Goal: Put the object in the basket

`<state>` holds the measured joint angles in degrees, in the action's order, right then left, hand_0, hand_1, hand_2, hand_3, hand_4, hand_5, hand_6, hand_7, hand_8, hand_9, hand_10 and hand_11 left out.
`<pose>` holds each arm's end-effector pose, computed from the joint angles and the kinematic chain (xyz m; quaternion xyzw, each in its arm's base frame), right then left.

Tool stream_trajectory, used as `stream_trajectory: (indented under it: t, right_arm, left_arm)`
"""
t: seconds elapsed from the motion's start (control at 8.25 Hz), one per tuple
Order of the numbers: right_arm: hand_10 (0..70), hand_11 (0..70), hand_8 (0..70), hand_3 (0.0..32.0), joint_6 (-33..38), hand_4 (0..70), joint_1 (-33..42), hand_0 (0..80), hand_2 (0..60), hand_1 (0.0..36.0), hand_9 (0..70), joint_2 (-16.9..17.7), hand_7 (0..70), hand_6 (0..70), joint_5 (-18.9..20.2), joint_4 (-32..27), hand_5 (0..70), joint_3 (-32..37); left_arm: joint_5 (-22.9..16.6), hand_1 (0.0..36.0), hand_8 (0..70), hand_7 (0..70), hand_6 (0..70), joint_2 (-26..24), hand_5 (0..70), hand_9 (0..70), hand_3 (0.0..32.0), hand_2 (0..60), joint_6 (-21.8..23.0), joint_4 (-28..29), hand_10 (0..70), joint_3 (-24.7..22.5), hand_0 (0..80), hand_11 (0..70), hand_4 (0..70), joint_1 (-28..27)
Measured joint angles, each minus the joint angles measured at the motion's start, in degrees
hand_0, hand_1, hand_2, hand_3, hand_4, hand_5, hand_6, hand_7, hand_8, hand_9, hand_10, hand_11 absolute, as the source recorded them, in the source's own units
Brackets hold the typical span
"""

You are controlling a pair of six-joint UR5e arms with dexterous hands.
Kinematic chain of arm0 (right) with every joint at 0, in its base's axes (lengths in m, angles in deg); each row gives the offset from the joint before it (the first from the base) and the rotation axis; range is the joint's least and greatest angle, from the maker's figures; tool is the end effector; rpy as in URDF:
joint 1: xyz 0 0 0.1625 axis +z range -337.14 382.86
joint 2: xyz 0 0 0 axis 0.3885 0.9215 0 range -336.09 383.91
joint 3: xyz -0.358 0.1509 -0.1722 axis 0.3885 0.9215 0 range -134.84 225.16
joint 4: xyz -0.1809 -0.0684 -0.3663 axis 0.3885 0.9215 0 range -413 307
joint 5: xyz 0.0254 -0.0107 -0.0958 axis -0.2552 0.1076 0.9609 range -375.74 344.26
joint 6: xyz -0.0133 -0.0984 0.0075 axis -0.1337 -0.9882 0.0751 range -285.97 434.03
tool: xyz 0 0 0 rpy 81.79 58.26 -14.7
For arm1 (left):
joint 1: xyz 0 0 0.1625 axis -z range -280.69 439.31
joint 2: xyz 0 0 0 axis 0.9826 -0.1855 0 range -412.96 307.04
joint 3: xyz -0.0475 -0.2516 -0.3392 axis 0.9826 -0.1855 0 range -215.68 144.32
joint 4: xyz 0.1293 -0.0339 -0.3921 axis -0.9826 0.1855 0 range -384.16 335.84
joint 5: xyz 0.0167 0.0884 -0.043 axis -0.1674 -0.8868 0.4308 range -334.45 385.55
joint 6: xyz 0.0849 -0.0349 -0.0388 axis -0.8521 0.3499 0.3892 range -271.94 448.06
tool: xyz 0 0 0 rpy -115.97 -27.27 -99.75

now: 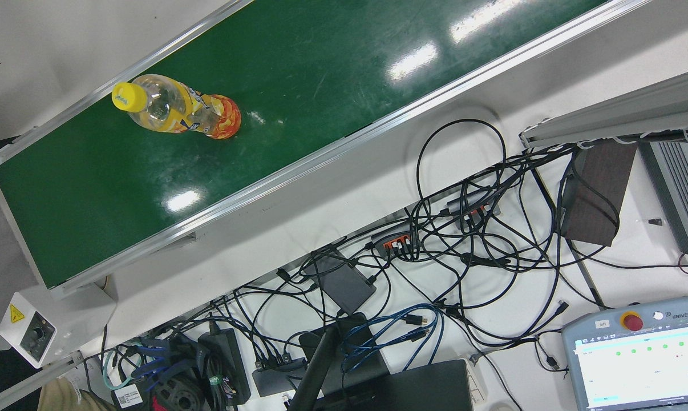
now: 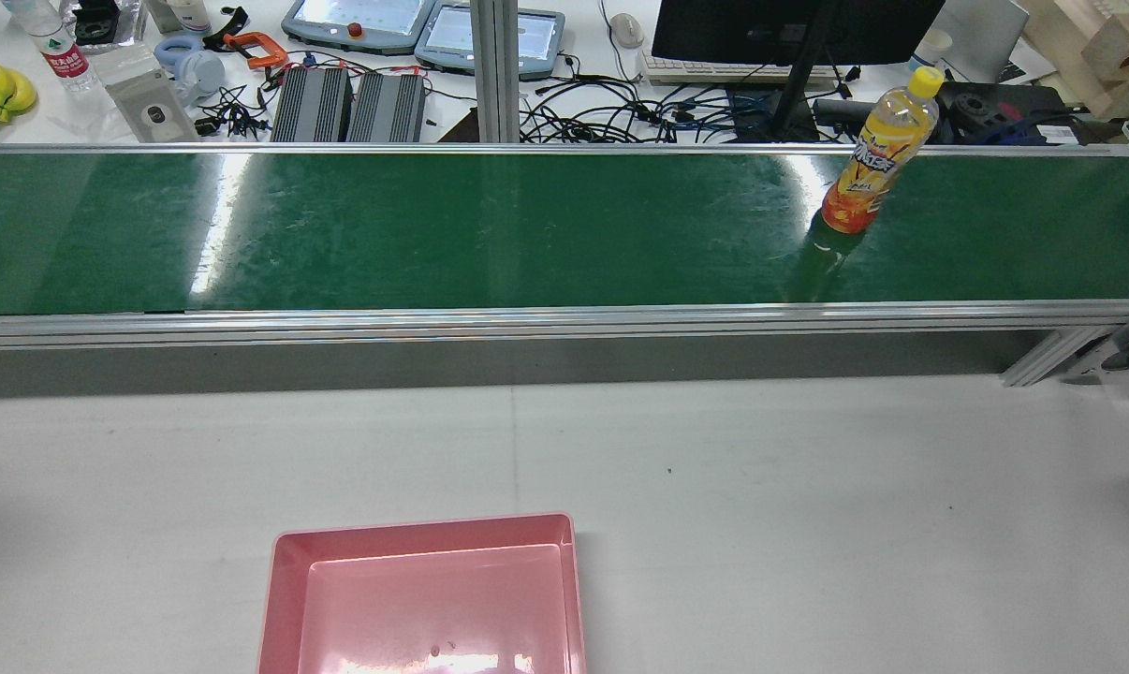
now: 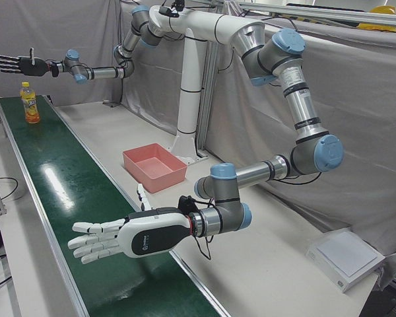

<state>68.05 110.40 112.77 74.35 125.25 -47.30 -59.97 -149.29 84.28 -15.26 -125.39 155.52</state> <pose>0.1112 -0.5135 0.6527 0.0222 -0.7390 0.6714 0.0501 -0.0039 -0.5762 0.6143 -0.0454 0.7915 -0.6063 0.0623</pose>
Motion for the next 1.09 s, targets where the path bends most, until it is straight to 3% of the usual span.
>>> stream_trajectory:
  t: [1.09]
  right_arm:
    - [0.0, 0.0, 0.0, 0.0, 0.0, 0.0, 0.0, 0.0, 0.0, 0.0, 0.0, 0.0, 0.0, 0.0, 0.0, 0.0, 0.0, 0.0]
  left_arm:
    - [0.0, 13.1, 0.0, 0.0, 0.0, 0.1, 17.1, 0.0, 0.0, 0.0, 0.0, 0.4, 0.0, 0.1, 65.5, 0.0, 0.0, 0.6]
